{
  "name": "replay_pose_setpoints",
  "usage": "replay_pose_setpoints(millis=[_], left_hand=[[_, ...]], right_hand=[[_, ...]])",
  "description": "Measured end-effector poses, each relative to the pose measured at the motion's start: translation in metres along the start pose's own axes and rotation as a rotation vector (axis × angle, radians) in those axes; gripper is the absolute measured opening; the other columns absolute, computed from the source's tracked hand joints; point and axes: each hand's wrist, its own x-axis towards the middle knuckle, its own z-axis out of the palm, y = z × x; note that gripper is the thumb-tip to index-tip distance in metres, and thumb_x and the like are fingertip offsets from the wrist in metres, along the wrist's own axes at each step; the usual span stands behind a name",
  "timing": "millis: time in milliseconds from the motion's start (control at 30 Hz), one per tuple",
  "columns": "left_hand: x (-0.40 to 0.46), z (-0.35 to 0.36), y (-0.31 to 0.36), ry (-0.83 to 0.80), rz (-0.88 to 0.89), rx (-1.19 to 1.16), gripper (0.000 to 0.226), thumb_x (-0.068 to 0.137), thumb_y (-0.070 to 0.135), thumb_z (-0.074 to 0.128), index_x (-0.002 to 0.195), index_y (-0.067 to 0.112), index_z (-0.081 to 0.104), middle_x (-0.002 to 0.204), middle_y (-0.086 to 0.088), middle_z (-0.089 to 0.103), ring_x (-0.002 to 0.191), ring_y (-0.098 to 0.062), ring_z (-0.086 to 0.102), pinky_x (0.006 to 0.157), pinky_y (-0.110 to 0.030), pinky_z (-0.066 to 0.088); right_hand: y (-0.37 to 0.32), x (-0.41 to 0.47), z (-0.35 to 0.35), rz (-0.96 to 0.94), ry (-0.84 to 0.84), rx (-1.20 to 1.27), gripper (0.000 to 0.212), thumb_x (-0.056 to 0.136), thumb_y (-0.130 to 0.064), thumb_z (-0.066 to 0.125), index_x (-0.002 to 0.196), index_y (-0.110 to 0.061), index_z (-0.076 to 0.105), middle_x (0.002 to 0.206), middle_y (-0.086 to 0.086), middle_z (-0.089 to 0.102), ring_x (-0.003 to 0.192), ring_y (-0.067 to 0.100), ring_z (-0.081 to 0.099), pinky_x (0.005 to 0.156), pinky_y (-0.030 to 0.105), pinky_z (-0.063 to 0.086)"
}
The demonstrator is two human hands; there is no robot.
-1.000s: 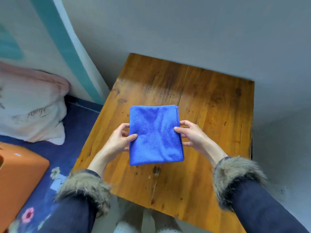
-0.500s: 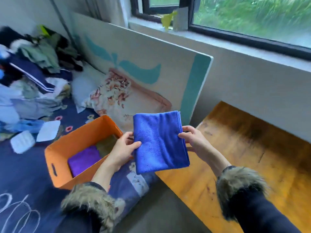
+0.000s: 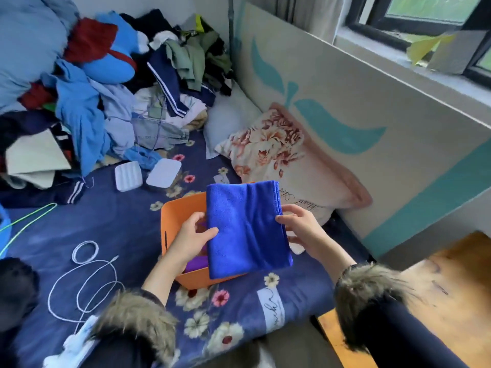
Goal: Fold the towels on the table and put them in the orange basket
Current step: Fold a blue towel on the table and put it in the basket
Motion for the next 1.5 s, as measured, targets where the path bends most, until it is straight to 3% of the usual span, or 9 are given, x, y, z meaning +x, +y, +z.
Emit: replay_pose_setpoints(millis=[167,300,600,867,1200,1300,1367,1433,1500], left_hand=[[0.068,-0.019,-0.026,0.096,-0.149,0.089,0.027,0.089,0.017,0.059,0.112,0.026,0.049,0.100,-0.002,0.060,0.085,-0.018,0.060,0.068,-0.036,0.052],[0.127,-0.020,-0.064,0.158,-0.337,0.150,0.033,0.089,0.014,0.056,0.120,0.019,0.046,0.089,-0.006,0.060,0.075,-0.023,0.055,0.063,-0.034,0.043],[0.210,-0.016,-0.173,0.244,-0.596,0.458,0.036,0.091,0.014,0.050,0.127,0.015,0.043,0.117,-0.012,0.058,0.107,-0.033,0.055,0.089,-0.044,0.046],[0.230,-0.019,-0.209,0.273,-0.598,0.841,0.027,0.094,0.008,0.043,0.121,0.006,0.039,0.123,-0.019,0.048,0.105,-0.044,0.054,0.074,-0.046,0.041],[0.240,-0.015,-0.222,0.296,-0.628,0.980,0.042,0.087,0.003,0.052,0.124,0.007,0.033,0.121,-0.016,0.047,0.096,-0.038,0.062,0.062,-0.041,0.037],[0.232,-0.011,-0.219,0.343,-0.413,1.033,0.069,0.077,-0.004,0.060,0.138,0.009,0.032,0.125,-0.017,0.043,0.101,-0.037,0.056,0.064,-0.042,0.043],[0.224,-0.010,-0.223,0.226,-0.151,1.162,0.088,0.069,0.000,0.073,0.145,0.008,0.029,0.142,-0.022,0.036,0.125,-0.043,0.042,0.087,-0.046,0.047],[0.220,-0.014,-0.228,-0.028,-0.093,1.291,0.115,0.071,0.027,0.078,0.148,0.016,-0.006,0.156,-0.020,-0.007,0.144,-0.039,-0.001,0.113,-0.046,0.025],[0.226,-0.024,-0.235,-0.192,-0.184,1.386,0.131,0.068,0.052,0.074,0.135,0.019,-0.034,0.141,-0.015,-0.043,0.136,-0.032,-0.032,0.117,-0.044,-0.001]], right_hand=[[0.002,0.092,0.042,0.070,-0.054,-0.071,0.017,0.085,-0.007,0.058,0.088,-0.024,0.061,0.089,0.005,0.062,0.079,0.020,0.056,0.070,0.035,0.048],[0.029,0.165,0.078,0.137,-0.060,-0.173,0.018,0.086,-0.009,0.058,0.101,-0.020,0.058,0.092,0.001,0.061,0.080,0.017,0.060,0.073,0.035,0.052],[0.130,0.285,0.143,0.359,-0.189,-0.375,0.027,0.086,-0.009,0.053,0.113,-0.012,0.054,0.108,0.011,0.063,0.101,0.031,0.060,0.087,0.049,0.052],[0.179,0.313,0.188,0.328,-0.213,-0.409,0.020,0.088,-0.007,0.050,0.106,-0.016,0.051,0.092,-0.002,0.057,0.092,0.021,0.055,0.077,0.029,0.041],[0.183,0.324,0.185,0.441,-0.240,-0.420,0.029,0.090,-0.010,0.047,0.119,-0.009,0.050,0.114,0.011,0.060,0.103,0.028,0.057,0.084,0.036,0.047],[0.181,0.314,0.183,0.264,-0.164,-0.553,0.031,0.088,-0.009,0.052,0.119,-0.007,0.047,0.119,0.014,0.051,0.105,0.033,0.053,0.083,0.032,0.041],[0.176,0.301,0.179,-0.096,-0.138,-0.758,0.043,0.083,-0.006,0.059,0.124,-0.005,0.047,0.126,0.018,0.045,0.111,0.037,0.050,0.089,0.037,0.042],[0.179,0.294,0.176,-0.480,-0.248,-1.040,0.069,0.074,-0.015,0.071,0.136,-0.006,0.042,0.140,0.021,0.040,0.130,0.041,0.039,0.105,0.048,0.037],[0.182,0.298,0.171,-0.660,-0.445,-1.347,0.095,0.070,-0.040,0.075,0.147,-0.015,0.026,0.154,0.017,0.020,0.143,0.036,0.017,0.113,0.055,0.016]])
